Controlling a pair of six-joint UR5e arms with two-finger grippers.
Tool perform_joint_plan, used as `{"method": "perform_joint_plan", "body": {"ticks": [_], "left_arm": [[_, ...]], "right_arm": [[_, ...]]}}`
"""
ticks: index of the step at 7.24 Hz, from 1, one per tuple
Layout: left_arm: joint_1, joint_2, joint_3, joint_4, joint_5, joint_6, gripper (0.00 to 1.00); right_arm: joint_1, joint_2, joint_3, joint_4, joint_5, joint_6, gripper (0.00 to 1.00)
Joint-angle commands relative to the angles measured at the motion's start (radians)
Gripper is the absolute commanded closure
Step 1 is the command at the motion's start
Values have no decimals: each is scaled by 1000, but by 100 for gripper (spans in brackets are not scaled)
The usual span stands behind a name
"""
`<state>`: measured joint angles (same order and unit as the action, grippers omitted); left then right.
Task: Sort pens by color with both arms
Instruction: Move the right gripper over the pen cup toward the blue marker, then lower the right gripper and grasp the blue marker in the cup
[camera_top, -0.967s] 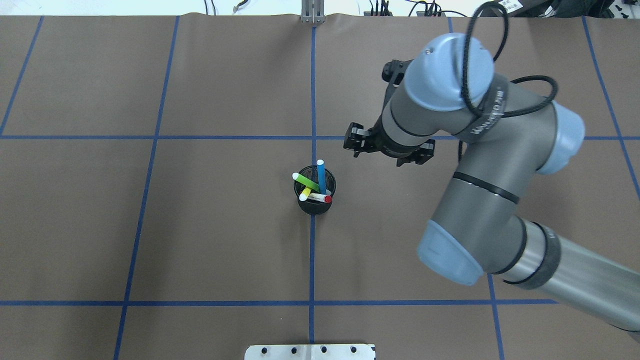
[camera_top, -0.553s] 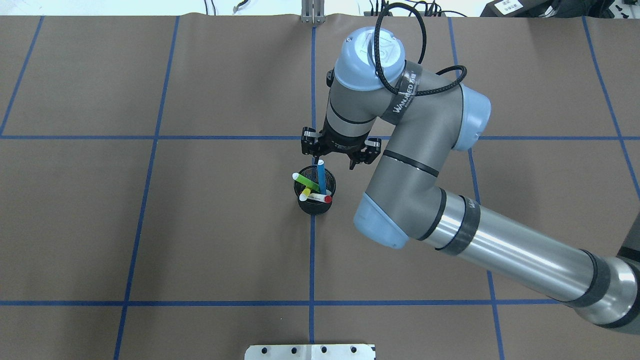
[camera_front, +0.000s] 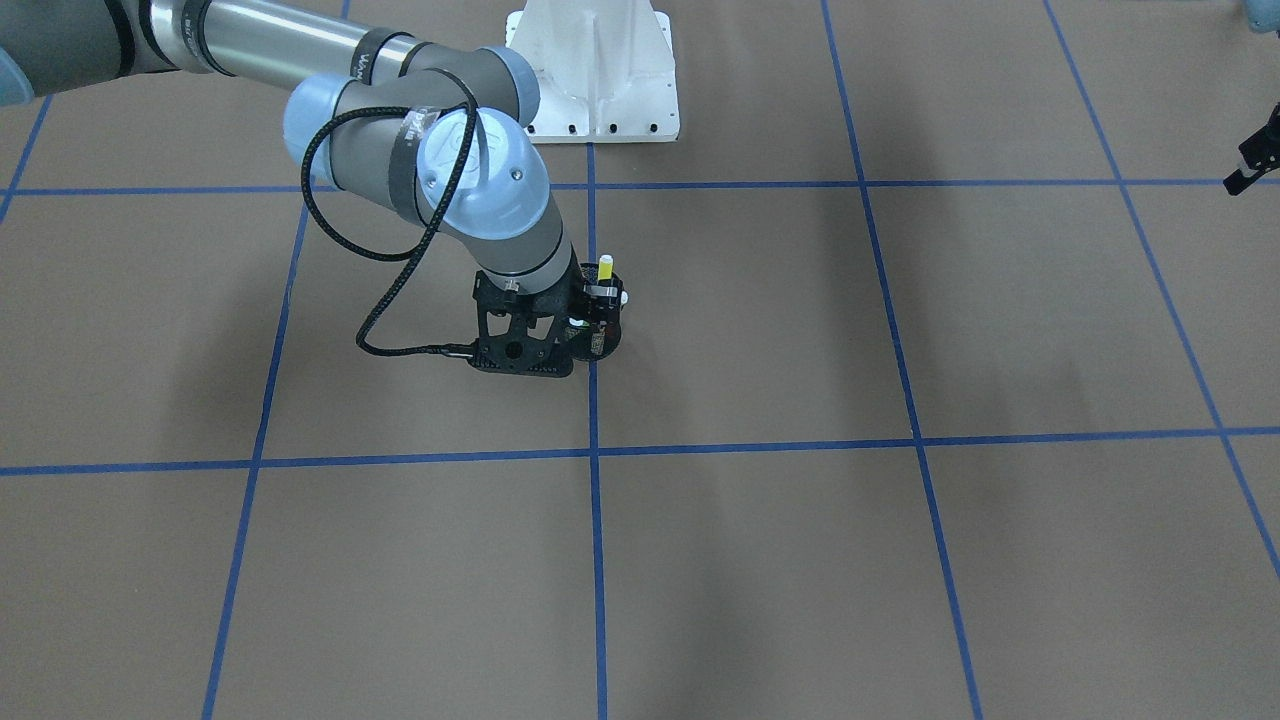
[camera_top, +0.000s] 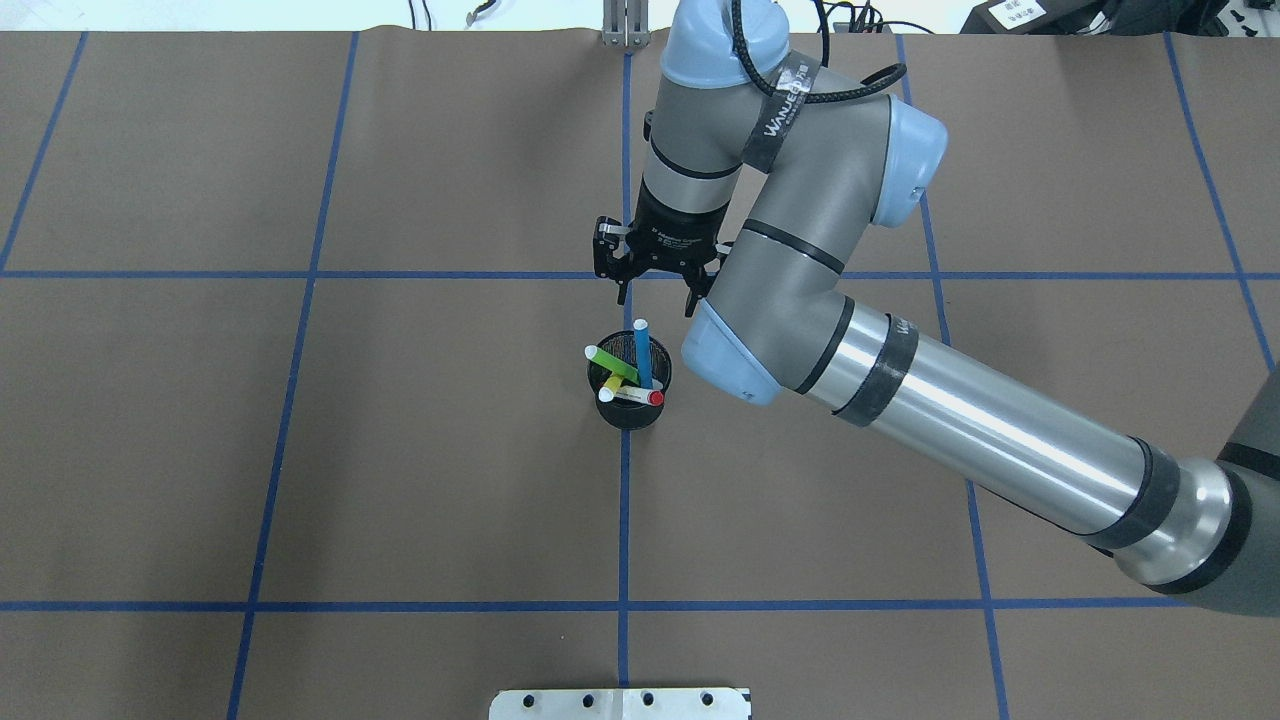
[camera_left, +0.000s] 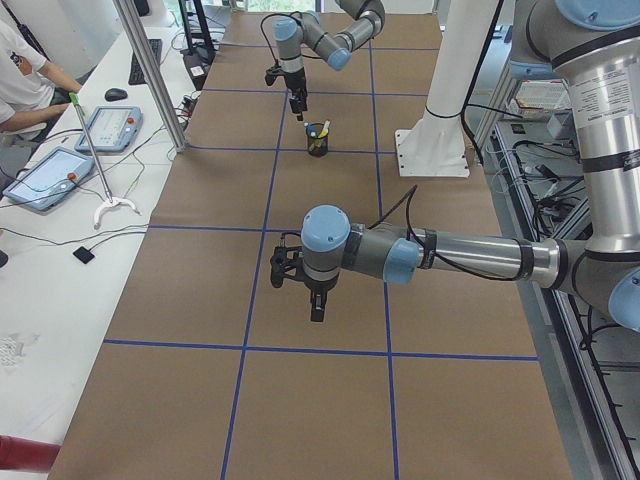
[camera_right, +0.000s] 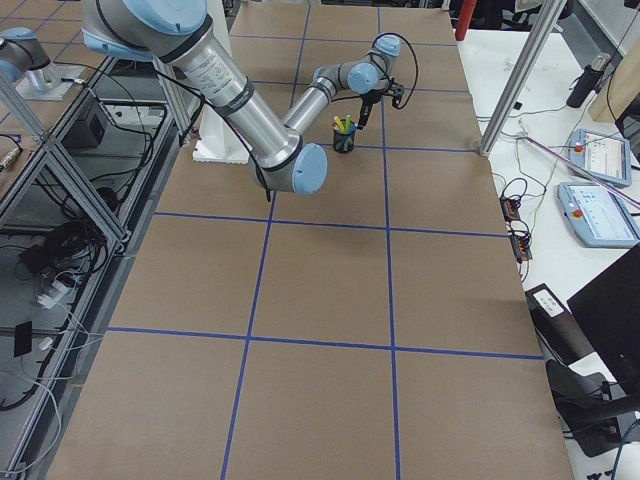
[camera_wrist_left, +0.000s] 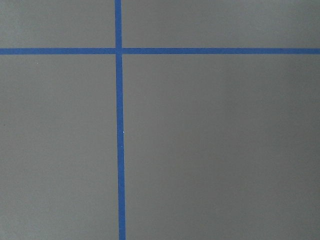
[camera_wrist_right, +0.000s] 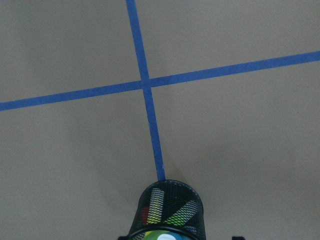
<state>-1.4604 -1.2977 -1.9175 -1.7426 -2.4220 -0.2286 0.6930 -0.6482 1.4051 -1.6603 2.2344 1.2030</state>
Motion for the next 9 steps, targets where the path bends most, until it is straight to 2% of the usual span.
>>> {"method": "perform_joint_plan", "body": {"ticks": [1, 4, 5, 8, 9], "left_arm": [[0, 0, 2, 0, 0, 0, 0], [0, 0, 8, -2, 0, 0, 0], [0, 0, 6, 0, 0, 0, 0], [0, 0, 6, 0, 0, 0, 0], [0, 1, 8, 0, -11, 0, 0]], "right_arm": [[-19, 6, -35, -6, 1, -5, 33], [-26, 16, -51, -39, -13, -51, 35], [-35, 31, -52, -68, -27, -54, 41], [-52, 30, -52, -68, -35, -53, 42], [-53, 36, -51, -70, -42, -53, 45]]}}
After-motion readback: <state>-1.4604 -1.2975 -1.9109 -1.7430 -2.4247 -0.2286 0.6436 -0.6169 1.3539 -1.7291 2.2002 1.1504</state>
